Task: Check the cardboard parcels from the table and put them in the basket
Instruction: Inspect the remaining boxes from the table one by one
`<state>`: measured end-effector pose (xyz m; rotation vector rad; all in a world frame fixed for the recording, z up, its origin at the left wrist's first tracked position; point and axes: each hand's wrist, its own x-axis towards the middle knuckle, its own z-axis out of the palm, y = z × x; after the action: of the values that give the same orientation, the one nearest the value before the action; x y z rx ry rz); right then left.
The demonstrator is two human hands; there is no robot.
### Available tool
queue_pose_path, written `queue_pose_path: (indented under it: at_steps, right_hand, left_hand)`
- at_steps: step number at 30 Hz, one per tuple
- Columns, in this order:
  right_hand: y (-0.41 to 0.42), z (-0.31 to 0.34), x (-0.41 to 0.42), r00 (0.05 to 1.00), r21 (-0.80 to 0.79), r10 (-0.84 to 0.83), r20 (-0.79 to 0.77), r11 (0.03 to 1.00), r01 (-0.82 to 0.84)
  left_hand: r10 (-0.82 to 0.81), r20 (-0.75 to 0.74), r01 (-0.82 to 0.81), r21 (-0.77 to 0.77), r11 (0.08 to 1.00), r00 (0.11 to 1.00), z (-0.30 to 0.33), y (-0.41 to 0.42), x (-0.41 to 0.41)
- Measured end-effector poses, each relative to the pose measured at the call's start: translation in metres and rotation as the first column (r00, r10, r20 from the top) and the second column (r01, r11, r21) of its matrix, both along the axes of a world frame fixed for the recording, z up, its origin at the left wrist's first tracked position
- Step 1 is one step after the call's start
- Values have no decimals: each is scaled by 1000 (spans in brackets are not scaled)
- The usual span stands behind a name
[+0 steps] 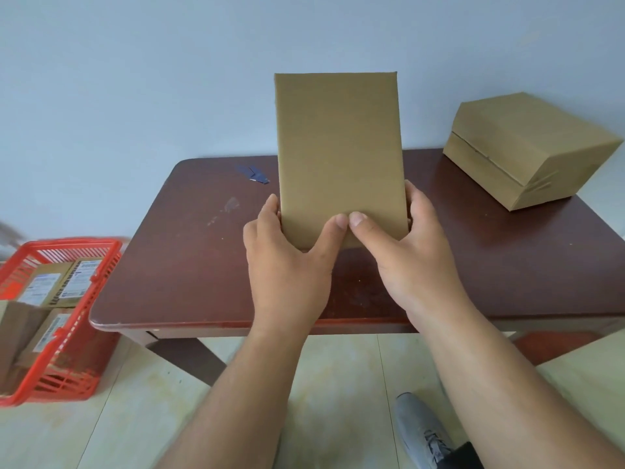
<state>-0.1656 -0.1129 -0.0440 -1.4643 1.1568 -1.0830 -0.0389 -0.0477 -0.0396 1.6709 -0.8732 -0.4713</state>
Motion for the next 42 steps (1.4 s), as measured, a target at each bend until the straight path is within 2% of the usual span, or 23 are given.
queue_pose_path:
  at_steps: [5, 11, 19, 24, 30, 35, 42]
  right_hand:
    - [2, -5, -2, 999, -15, 30, -24, 999, -30]
    - [2, -3, -4, 1000, 16, -9, -28, 1000, 9]
    - [-7, 3, -10, 996, 46, -83, 36, 996, 81]
    - [-3, 3, -6, 998, 6, -65, 5, 998, 65]
    - [0, 7, -1, 998, 12, -62, 14, 998, 62]
    - [-4, 11, 0, 989, 16, -140, 43, 990, 139]
    - [-1, 7, 2, 992, -54, -115, -42, 992, 113]
  left_hand:
    - [-3, 38, 2, 7, 1000, 999, 4, -2, 8]
    - [33, -58, -33, 1, 999, 998, 2, -11, 7]
    - [-101, -83, 103, 9, 995, 991, -3, -13, -5]
    - [-88, -91, 87, -10, 996, 992, 5, -13, -1]
    - [-72, -55, 71, -5, 997, 996, 2, -12, 7]
    - [-106, -38, 106, -1, 994, 994, 3, -14, 4]
    - [-105, -164, 100, -34, 994, 981, 8, -13, 8]
